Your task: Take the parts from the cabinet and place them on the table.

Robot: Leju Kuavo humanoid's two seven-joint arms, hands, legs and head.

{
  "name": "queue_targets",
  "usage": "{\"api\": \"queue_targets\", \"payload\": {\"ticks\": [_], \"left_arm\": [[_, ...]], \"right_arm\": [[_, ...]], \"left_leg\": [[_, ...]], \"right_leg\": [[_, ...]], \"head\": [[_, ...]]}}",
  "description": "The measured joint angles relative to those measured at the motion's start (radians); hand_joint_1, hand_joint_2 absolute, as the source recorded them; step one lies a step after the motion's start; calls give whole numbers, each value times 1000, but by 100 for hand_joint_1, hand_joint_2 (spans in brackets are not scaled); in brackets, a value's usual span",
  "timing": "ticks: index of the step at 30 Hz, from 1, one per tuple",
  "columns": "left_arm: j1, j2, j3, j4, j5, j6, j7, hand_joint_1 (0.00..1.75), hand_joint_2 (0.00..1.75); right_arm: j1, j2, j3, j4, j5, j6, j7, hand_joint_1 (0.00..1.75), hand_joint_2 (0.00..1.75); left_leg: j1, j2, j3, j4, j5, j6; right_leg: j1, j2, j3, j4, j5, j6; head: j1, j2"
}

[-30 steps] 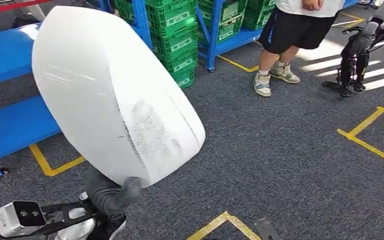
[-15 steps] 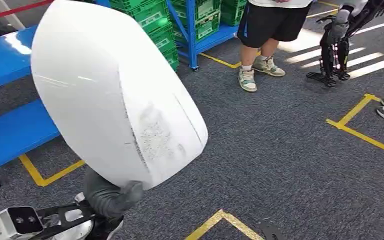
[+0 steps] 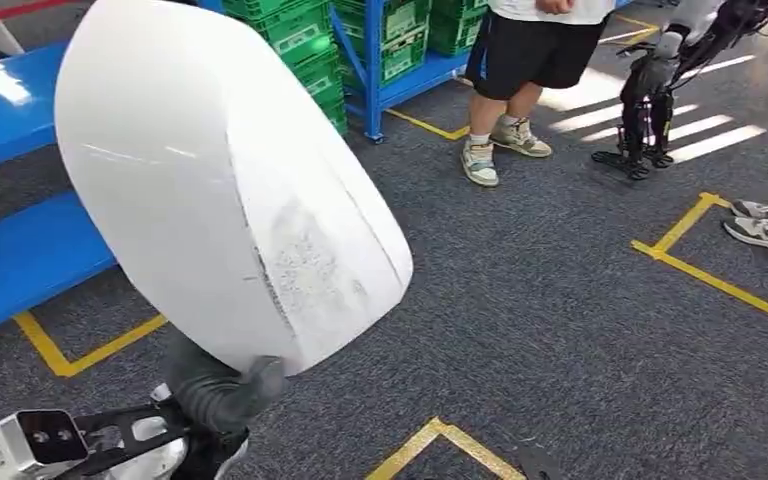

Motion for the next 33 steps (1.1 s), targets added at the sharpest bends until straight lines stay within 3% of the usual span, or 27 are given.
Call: {"api": "queue_targets", "payload": {"ticks": [1, 2, 4, 5, 6, 9, 11, 14, 15, 16, 17, 19, 20, 21, 24, 25, 26, 27, 29, 30, 31, 32, 33], "left_arm": [[0, 0, 0, 0, 0, 0, 0, 175, 175], [0, 0, 0, 0, -1, 0, 0, 175, 175], [-1, 0, -2, 0, -2, 0, 0, 175, 175], [-1, 0, -3, 0, -3, 0, 0, 175, 175], [-1, 1, -3, -1, -3, 0, 0, 175, 175], [-2, 1, -5, -3, -3, -3, 0, 175, 175], [-4, 3, -7, -7, -3, -3, 0, 175, 175], [-7, 5, -14, -10, -3, -3, 0, 175, 175], [-8, 6, -17, -10, -3, -3, 0, 175, 175], [-9, 7, -20, -10, -4, -3, 0, 175, 175], [-9, 7, -21, -11, -5, -3, 0, 175, 175], [-10, 7, -22, -13, -5, -3, 0, 175, 175], [-11, 7, -23, -15, -5, -3, 0, 175, 175], [-11, 7, -23, -17, -5, -3, 0, 175, 175], [-12, 6, -24, -19, -5, -3, 0, 175, 175], [-13, 5, -26, -19, -5, -3, 0, 175, 175], [-14, 5, -28, -20, -5, -3, 0, 175, 175], [-14, 5, -29, -21, -5, -3, 0, 175, 175], [-14, 6, -29, -21, -5, -3, 0, 175, 175], [-14, 6, -29, -21, -5, -3, 0, 175, 175], [-14, 6, -29, -21, -5, -3, 0, 175, 175], [-14, 6, -29, -21, -5, -3, 0, 175, 175], [-14, 6, -29, -21, -5, -3, 0, 175, 175]], "right_arm": [[1, 0, 0, 0, 0, 0, 0, 0, 175], [1, 0, 0, 0, 0, 0, 0, 0, 175], [-1, 0, 0, 0, 0, 0, 0, 0, 175], [-3, 0, 0, 0, 0, 0, 0, 0, 175], [-7, 0, 0, 0, 0, 1, 0, 0, 175], [-7, -1, -1, 0, -1, 1, 2, 0, 175], [-9, -1, -1, 0, 0, 1, 2, 0, 175], [-9, -1, -1, 0, -2, 3, 6, 0, 175], [-8, -2, -1, 0, -2, 5, 9, 0, 175], [-8, -2, -1, 0, -3, 6, 11, 0, 175], [-8, -2, -1, 0, -3, 6, 12, 0, 175], [-10, -2, -1, 0, -4, 9, 13, 0, 175], [-11, -2, -1, 0, -4, 10, 13, 0, 175], [-13, -2, -1, 0, -4, 10, 14, 0, 175], [-5, -2, -1, 0, -4, 11, 14, 0, 175], [-3, -2, -1, 0, -4, 12, 14, 0, 175], [-3, -3, -1, 0, -4, 12, 14, 0, 175], [-7, -3, -1, 0, -5, 12, 14, 0, 175], [-11, -3, -1, 0, -5, 13, 14, 0, 175], [-10, -3, -1, 0, -5, 14, 15, 0, 175], [-8, -3, -1, 0, -5, 15, 17, 0, 175], [-6, -3, -1, 0, -5, 15, 17, 0, 175], [-6, -3, -1, 0, -5, 15, 17, 0, 175]], "left_leg": [[0, 1, 1, 0, 0, 0], [0, 1, 2, 0, 0, 0], [0, 2, 7, 0, -3, -5], [-4, 2, 8, 1, -5, -11], [-9, 1, 6, 4, -6, -16], [-5, 7, 6, -5, 1, -33], [-5, 5, -4, 21, -28, -44], [-5, 2, -109, 246, -143, -49], [-4, 2, -136, 299, -155, -50], [-4, 2, -139, 304, -142, -50], [-4, 1, -122, 269, -109, -49], [-2, -16, -38, 103, -18, -46], [4, -57, 0, 31, 4, -47], [8, -66, 15, -8, -9, -43], [0, -48, 9, -1, -8, -25], [8, -38, 11, -8, -3, -17], [7, -29, 13, -9, -3, -11], [6, -20, 13, -9, -4, -4], [2, 3, 13, -9, -6, -1], [1, 13, 13, -8, -6, 0], [0, 23, 14, -8, -7, 0], [0, 31, 16, -8, -8, 0], [0, 39, 19, -8, -10, -2]], "right_leg": [[0, 0, 7, -13, 17, 0], [0, -2, 37, -72, 53, -2], [0, -11, 134, -249, 129, -7], [2, -28, 162, -305, 121, -9], [4, -18, 166, -310, 127, -20], [9, -10, 159, -309, 131, -35], [1, -5, 162, -319, 139, -48], [0, 3, 158, -318, 140, -55], [0, 9, 158, -318, 140, -55], [0, 16, 158, -318, 140, -54], [-1, 25, 158, -318, 141, -54], [-4, 49, 160, -318, 143, -48], [-5, 57, 158, -318, 145, -44], [3, 70, 150, -308, 143, -37], [-6, 89, 145, -325, 155, -17], [-7, 94, 137, -324, 154, -12], [-2, 57, 131, -304, 141, -8], [-1, 30, 108, -252, 109, -5], [-1, 3, 27, -83, 33, 0], [-1, -2, -3, -20, 13, 1], [-1, -2, -10, -7, 19, 0], [-1, -3, 7, -39, 43, -1], [-1, -6, 44, -107, 81, -4]], "head": [[1, 0], [1, 0], [1, 0], [0, 0], [-1, 0], [-1, 0], [-4, 0], [-6, 0], [-7, 0], [-6, 0], [-6, 0], [-6, 0], [-8, 0], [-10, 0], [-9, 0], [-10, 0], [-6, 0], [3, 0], [3, 0], [3, 0], [3, 0], [3, 0], [3, 0]]}}
